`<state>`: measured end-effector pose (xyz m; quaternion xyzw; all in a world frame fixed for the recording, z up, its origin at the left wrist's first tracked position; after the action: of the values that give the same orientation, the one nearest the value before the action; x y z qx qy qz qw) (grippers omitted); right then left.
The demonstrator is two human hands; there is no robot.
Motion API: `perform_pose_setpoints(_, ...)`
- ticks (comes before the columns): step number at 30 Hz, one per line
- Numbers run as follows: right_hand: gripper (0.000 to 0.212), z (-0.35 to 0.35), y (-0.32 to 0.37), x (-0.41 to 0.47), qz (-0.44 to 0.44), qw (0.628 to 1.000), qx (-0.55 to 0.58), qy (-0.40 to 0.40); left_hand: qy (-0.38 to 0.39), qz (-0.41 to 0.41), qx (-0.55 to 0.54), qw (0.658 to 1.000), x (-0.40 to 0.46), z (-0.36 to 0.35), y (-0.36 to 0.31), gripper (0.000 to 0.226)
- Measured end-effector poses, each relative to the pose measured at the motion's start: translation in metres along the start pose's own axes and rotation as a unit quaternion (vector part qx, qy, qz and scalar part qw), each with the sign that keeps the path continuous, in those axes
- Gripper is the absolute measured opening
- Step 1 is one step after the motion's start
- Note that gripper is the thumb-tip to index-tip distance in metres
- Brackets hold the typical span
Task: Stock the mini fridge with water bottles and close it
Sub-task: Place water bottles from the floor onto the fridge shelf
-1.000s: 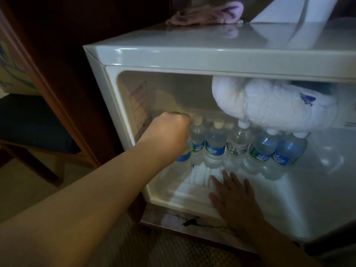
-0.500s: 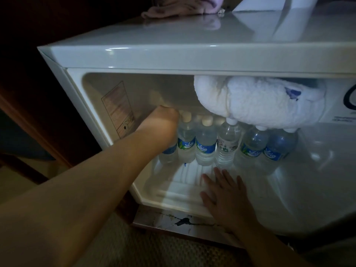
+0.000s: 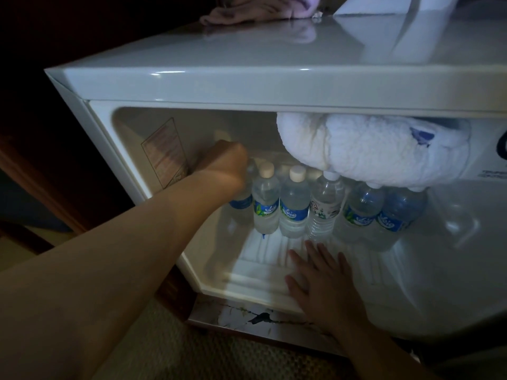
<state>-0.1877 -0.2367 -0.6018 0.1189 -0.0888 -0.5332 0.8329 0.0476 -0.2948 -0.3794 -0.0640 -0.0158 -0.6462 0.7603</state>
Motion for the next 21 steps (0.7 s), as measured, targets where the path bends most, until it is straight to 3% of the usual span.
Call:
perform_pose_setpoints(10,0.069,0.001,0.0,0.001,0.001,1.0,-0.012,0.014,-0.005,0.003,0.032,0.999,0.005,-0.002,0.004,0.034)
perform_pose_setpoints(17,0.069,0.004,0.0,0.002,-0.008,0.999,-0.031,0.028,-0.011,-0.037,0.097,0.995,-0.007,0.004,-0.012,0.033)
perform_pose_setpoints(21,0.07,0.007,0.001,0.0,-0.01,0.999,-0.035,0.016,-0.124,-0.143,-0.041,0.981,-0.079,0.023,-0.019,0.041)
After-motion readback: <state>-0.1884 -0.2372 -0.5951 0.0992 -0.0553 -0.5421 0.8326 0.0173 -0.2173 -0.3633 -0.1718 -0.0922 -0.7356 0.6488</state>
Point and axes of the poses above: each hand's wrist, its own x-axis towards the middle knuckle, its own z-axis out of the back of the hand, y = z × x, the point moved 4 cm from there along x, towards the middle knuckle, and after that the axes turned 4 degrees about -z, right-handed, at the moved point
